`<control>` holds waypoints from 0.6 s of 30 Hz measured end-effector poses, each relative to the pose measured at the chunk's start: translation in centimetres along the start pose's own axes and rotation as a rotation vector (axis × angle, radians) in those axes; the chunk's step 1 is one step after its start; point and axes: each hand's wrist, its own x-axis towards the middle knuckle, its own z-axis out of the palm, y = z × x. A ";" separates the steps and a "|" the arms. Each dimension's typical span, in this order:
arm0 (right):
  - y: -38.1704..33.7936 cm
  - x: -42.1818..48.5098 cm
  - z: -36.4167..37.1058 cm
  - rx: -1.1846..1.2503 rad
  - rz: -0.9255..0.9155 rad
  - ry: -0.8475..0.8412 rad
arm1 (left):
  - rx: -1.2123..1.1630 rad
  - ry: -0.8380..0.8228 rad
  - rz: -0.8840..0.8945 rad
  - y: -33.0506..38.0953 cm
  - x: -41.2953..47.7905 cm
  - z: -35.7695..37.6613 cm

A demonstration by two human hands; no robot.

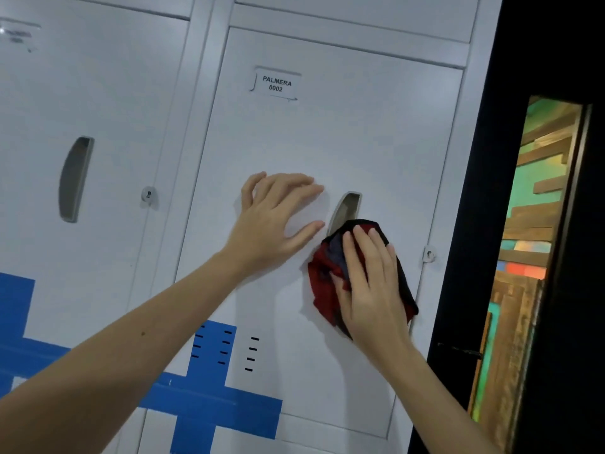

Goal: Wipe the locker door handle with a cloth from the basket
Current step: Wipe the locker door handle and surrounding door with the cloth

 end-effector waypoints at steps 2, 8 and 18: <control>1.0 2.1 0.1 0.064 -0.007 0.041 | 0.045 0.032 0.045 -0.2 -0.3 0.5; 2.1 5.2 -0.1 0.147 0.013 0.051 | 0.127 0.064 0.101 -0.7 -0.4 0.7; 3.1 7.2 -0.7 0.120 0.112 0.103 | 0.168 0.039 0.113 -0.9 -0.6 0.7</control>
